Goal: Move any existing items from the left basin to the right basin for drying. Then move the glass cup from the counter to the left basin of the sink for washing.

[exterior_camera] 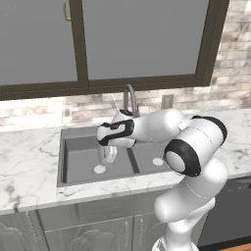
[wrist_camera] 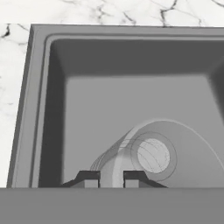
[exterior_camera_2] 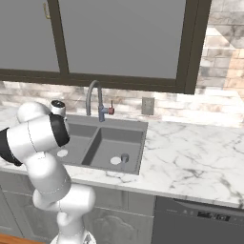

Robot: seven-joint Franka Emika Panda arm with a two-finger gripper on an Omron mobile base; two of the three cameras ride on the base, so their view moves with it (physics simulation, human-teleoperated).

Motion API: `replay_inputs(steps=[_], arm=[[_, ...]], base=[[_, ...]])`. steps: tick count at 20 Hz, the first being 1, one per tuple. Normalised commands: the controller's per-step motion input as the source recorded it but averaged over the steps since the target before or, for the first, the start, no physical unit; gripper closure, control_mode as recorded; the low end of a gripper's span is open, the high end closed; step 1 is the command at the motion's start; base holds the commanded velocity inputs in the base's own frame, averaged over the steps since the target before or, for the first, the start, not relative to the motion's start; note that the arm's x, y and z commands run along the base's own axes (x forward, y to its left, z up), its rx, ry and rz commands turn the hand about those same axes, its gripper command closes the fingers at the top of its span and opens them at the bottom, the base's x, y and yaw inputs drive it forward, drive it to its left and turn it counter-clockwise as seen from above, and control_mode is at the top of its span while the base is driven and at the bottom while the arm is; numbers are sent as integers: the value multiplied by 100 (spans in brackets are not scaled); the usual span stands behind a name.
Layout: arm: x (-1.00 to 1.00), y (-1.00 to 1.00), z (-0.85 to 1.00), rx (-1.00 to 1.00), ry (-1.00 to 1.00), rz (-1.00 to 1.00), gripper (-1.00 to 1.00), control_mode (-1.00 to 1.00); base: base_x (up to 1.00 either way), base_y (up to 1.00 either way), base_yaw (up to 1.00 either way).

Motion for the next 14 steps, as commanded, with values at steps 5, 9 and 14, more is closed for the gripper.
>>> replay_inputs(steps=[5,9,14], arm=[[0,3,-38,0,0,0,100,-100],[1,10,-30,0,0,0,100,-100],[2,13,-21,-1,0,0,100,-100]], base=[[0,0,0],[0,0,0],[0,0,0]])
